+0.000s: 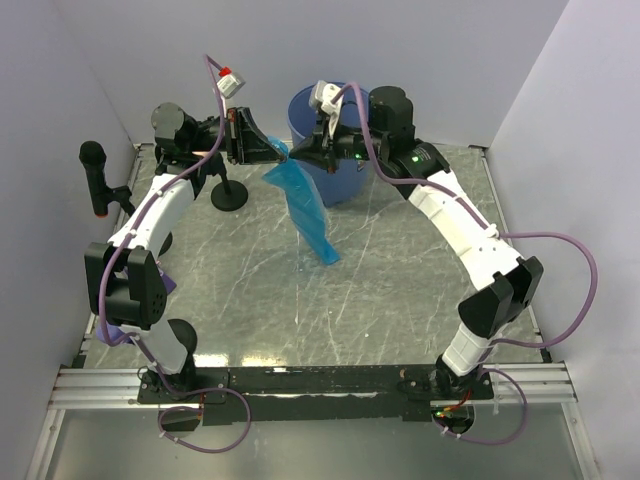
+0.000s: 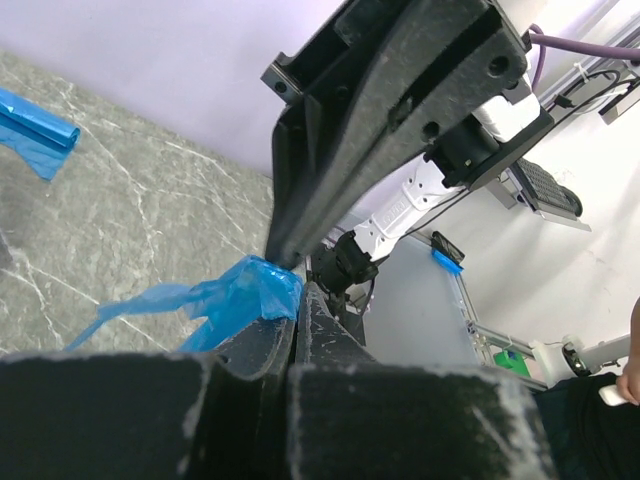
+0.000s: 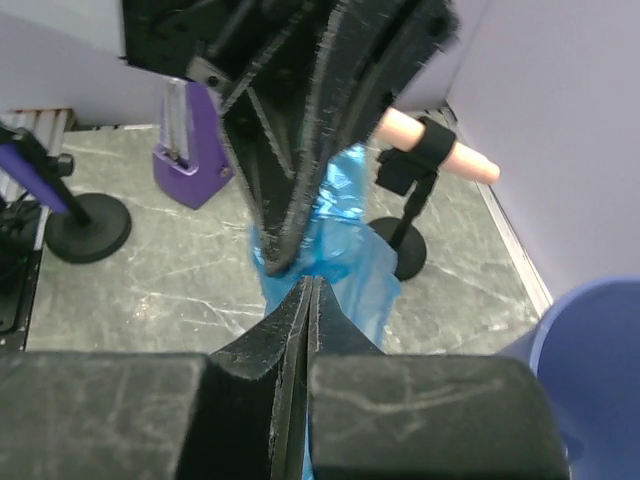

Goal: Put the trash bags into the trash bin

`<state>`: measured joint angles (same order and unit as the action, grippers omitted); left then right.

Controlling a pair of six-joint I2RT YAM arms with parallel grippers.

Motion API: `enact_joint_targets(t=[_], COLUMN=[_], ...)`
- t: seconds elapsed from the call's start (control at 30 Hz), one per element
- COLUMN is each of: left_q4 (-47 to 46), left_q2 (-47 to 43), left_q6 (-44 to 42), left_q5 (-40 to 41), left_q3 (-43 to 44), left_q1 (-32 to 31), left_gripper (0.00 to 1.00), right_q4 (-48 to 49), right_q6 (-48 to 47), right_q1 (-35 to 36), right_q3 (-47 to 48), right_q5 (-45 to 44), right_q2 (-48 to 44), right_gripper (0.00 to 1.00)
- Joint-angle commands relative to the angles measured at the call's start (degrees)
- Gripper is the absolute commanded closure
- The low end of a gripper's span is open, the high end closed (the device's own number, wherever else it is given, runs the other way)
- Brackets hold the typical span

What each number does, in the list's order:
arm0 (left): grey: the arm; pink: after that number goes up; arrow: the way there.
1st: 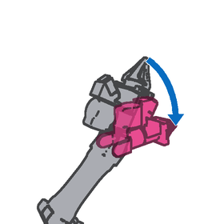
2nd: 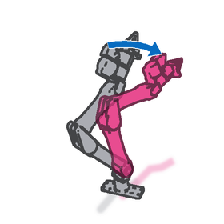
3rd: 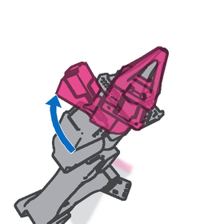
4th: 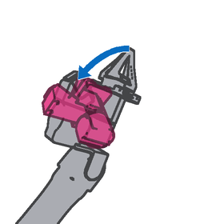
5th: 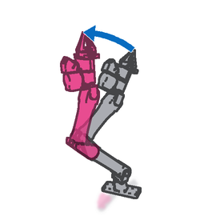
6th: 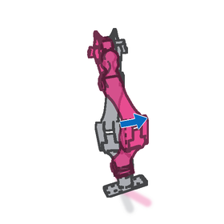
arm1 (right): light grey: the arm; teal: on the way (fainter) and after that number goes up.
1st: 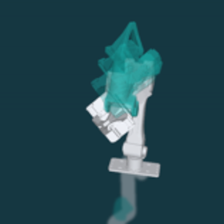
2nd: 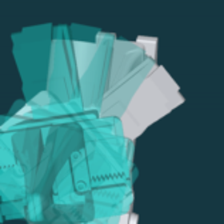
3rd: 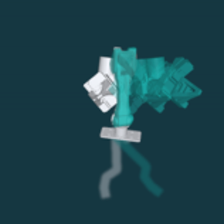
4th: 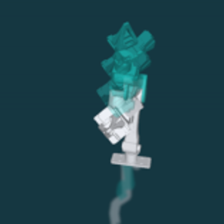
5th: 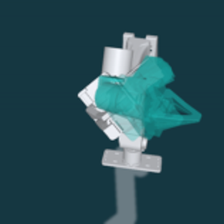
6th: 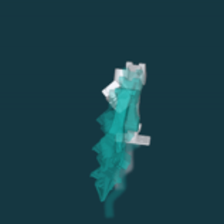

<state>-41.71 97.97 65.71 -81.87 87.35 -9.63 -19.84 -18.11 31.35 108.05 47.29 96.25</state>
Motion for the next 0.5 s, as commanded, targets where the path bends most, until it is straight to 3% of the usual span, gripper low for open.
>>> enact_joint_targets(t=[0.0, 0.13, 0.2, 0.23, 0.27, 0.33, 0.4, 0.47], left_q4=[-0.6, -1.0, -1.4, -1.4, -1.4, -1.3, -1.1, -0.9], left_q2=[-3.0, -3.0, -2.8, -2.7, -2.6, -2.3, -2.1, -2.0], left_q6=[-0.1, -0.1, 0.2, 0.2, 0.3, 0.1, 0.1, 0.1], left_q5=[-1.3, -1.0, -0.8, -0.7, -0.5, -0.3, -0.2, -0.1], left_q3=[0.1, -0.2, -0.2, -0.1, 0.1, 0.6, 1.0, 1.2], left_q1=[0.0, 0.0, 0.0, 0.0, 0.0, 0.0, 0.0, 0.0], left_gripper=[0.99, 0.99, 0.99, 0.99, 0.99, 0.99, 0.99, 0.99], right_q4=[1.8, 2.3, 3.2, 3.0, 3.0, 4.4, 4.5, 4.0], right_q6=[1.5, 3.4, 3.5, 3.0, 3.1, 4.6, 4.4, 3.3], right_q1=[-0.9, -2.9, -3.6, -3.5, -3.4, -3.1, -2.6, -1.6], right_q3=[2.3, -0.7, -2.2, -2.3, -2.7, -4.1, -4.3, -4.3], right_q5=[-4.3, -7.0, -4.2, -1.7, 0.4, 3.4, 6.0, 6.5], right_q2=[0.2, -1.2, -2.6, -2.9, -3.3, -4.0, -4.0, -3.8], right_gripper=[1.0, 1.0, 1.0, 0.94, 0.74, 0.49, 0.4, 0.37])
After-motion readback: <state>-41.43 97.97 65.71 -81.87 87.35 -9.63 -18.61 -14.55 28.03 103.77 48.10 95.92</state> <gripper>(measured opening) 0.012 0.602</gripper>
